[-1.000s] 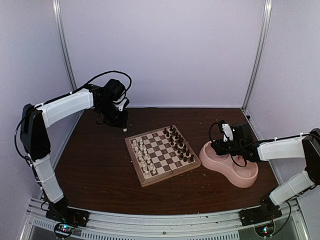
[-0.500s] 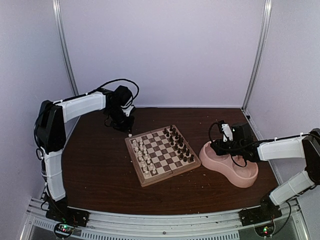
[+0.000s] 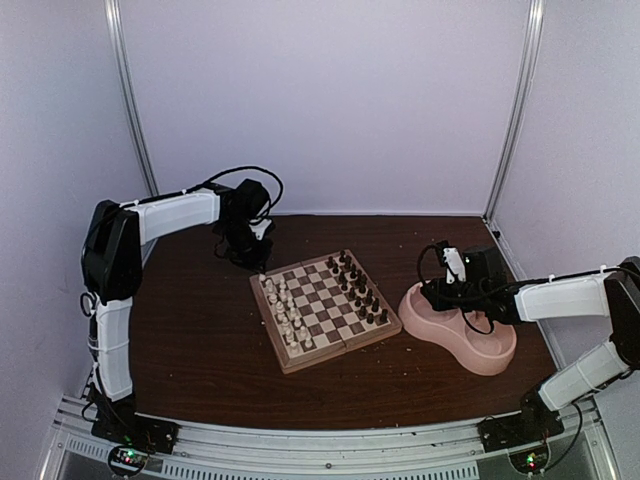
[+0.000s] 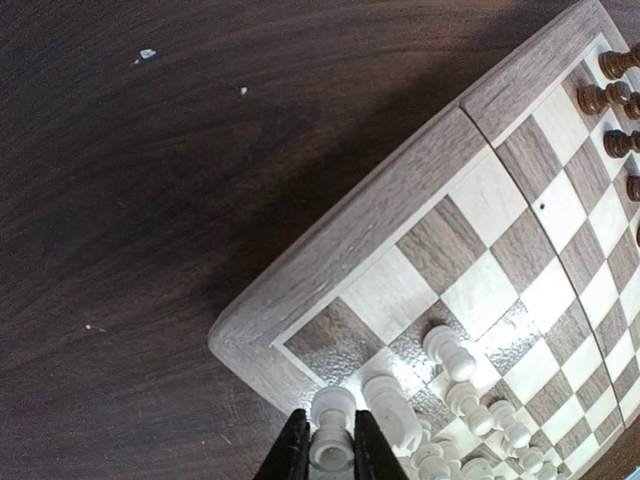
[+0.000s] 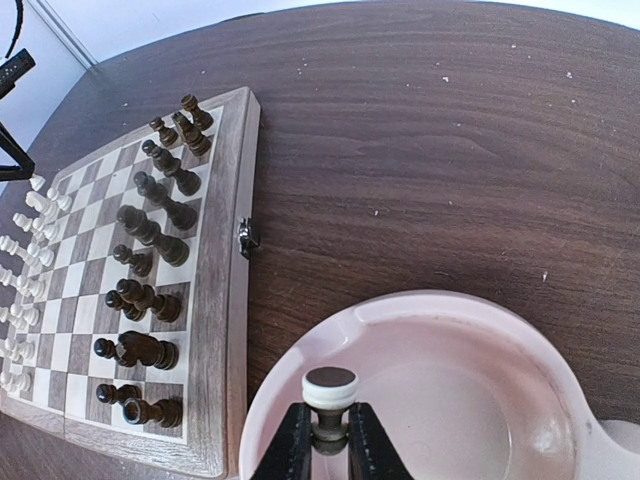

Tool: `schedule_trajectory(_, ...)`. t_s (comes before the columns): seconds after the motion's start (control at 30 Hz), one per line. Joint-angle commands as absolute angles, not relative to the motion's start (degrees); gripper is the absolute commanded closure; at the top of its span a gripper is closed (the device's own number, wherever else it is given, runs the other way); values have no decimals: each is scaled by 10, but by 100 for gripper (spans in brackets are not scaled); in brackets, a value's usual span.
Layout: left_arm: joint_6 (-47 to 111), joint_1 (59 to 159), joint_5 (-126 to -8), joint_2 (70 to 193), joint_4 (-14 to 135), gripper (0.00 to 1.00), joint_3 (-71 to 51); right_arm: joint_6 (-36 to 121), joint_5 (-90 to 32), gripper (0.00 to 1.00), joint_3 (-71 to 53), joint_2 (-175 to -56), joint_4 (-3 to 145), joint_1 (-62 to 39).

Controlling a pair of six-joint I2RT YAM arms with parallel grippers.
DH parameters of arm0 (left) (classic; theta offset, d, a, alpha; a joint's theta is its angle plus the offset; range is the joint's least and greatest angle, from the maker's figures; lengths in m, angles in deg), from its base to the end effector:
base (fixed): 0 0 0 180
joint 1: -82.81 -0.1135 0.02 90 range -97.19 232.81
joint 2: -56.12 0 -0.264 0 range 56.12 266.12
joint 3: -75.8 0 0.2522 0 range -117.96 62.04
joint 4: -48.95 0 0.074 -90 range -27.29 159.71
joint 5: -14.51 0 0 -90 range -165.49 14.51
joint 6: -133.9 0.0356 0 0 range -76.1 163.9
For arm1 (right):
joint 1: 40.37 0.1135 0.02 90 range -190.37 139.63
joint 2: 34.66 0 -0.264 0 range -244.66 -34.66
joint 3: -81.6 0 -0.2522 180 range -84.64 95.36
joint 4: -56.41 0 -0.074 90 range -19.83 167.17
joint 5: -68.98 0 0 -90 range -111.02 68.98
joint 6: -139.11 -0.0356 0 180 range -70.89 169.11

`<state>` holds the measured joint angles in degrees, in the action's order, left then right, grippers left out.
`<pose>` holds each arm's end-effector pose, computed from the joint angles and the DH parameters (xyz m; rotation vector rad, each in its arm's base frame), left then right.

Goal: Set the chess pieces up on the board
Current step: Place the rook at a1.

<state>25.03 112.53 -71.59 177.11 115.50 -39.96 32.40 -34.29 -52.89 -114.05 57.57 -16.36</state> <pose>0.3821 -0.2209 0.2128 0.2866 2.8522 -0.2781 0.2431 0.1172 0.1700 -0.2773 2.2223 0.6483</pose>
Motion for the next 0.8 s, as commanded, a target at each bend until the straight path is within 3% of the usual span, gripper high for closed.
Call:
schedule_trajectory(0.0, 260, 1125, -711, 1785, 1147, 83, -422, 327, -341, 86, -534, -1133, 575, -166)
schedule_trajectory(0.77, 260, 1125, -696, 1795, 1143, 78, -428, 327, -340, 86, -534, -1134, 577, -166)
